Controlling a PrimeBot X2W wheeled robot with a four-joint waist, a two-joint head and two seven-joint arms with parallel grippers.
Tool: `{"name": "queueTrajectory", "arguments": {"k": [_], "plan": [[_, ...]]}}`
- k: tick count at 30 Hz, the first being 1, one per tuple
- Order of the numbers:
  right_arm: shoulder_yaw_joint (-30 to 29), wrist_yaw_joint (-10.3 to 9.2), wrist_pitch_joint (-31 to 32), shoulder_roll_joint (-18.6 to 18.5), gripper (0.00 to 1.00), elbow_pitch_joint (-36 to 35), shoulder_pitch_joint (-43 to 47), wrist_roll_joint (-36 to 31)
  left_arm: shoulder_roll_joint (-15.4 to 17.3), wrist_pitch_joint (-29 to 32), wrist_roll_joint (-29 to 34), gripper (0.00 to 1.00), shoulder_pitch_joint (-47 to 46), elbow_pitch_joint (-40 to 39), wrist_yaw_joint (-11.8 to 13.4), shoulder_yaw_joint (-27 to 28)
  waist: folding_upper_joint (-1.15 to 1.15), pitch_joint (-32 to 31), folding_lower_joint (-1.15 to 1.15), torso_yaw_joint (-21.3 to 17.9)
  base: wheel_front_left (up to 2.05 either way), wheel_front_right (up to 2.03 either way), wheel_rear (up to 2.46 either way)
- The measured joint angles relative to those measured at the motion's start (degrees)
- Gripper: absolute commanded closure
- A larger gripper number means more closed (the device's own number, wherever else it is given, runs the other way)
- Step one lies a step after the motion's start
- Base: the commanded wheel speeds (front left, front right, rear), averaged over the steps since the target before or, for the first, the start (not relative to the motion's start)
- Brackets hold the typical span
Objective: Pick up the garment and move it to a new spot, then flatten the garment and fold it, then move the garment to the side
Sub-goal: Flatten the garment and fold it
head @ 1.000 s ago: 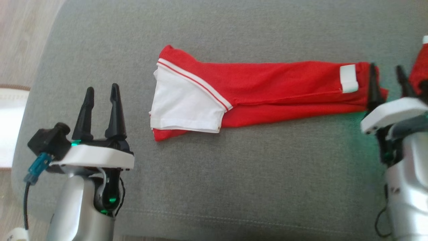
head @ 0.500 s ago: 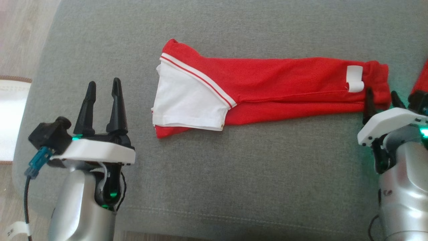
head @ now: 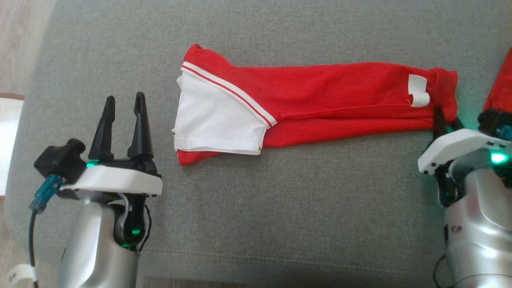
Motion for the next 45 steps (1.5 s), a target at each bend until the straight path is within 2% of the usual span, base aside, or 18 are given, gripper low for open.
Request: {"name": "queueTrajectory", "arguments": {"k": [5, 9, 16, 20, 23, 30, 37, 45], "plan": [[0.08, 0.01, -0.26, 0.35, 1.0, 0.01, -0.8, 0.93, -0.02, 0.0, 0.01, 0.0, -0.46, 0.02, -0.01, 0.43, 0.0, 0.7, 0.0, -0.19, 0.0, 0.0, 0.0], [-4.13, 0.22, -0.42, 0.7, 1.0, 0.02, -0.9, 0.62, -0.09, 0.0, 0.02, 0.0, -1.1, 0.2, -0.01, 1.3, 0.0, -0.2, 0.0, -0.44, 0.0, 0.0, 0.0], [-13.92, 0.21, -1.52, -1.13, 1.0, -1.9, -0.88, -3.83, -0.13, 0.0, 0.01, 0.0, -0.96, 0.36, 0.02, 1.27, 0.0, -2.6, 0.0, -0.73, 0.0, 0.0, 0.0], [-16.18, 0.21, -1.57, -1.16, 1.0, -4.12, -0.9, -4.75, -0.14, 0.0, 0.01, 0.0, -0.65, 0.53, 0.33, 1.27, 0.0, -3.83, 0.0, -0.81, 0.0, 0.0, 0.0], [-15.69, 0.21, -1.47, -0.33, 1.0, -6.73, -1.04, -4.7, -0.14, 0.0, 0.0, 0.0, 0.44, 0.53, 0.54, 1.27, 0.0, -5.1, 0.0, -0.9, 0.0, 0.0, 0.0], [-6.1, 0.2, 1.43, 0.66, 1.0, -13.19, -1.1, 2.58, -0.14, 0.0, -0.18, 0.0, 2.63, 0.59, 1.07, 0.9, 0.0, -8.1, 0.0, -0.68, 0.0, 0.0, 0.0], [9.14, 0.2, 3.55, 0.71, 1.0, -18.82, 0.12, 17.4, -0.14, 0.0, -0.18, 0.0, 3.41, 0.53, 1.32, -0.2, 0.0, -10.44, 0.0, 1.67, 0.0, 0.0, 0.0], [24.26, 0.19, 3.19, 0.7, 1.0, -19.57, 4.01, 27.72, -0.11, 0.0, -0.62, 0.0, 5.83, 0.9, 1.89, -0.6, 0.0, -11.82, 0.0, 5.68, 0.0, 0.0, 0.0]]}}
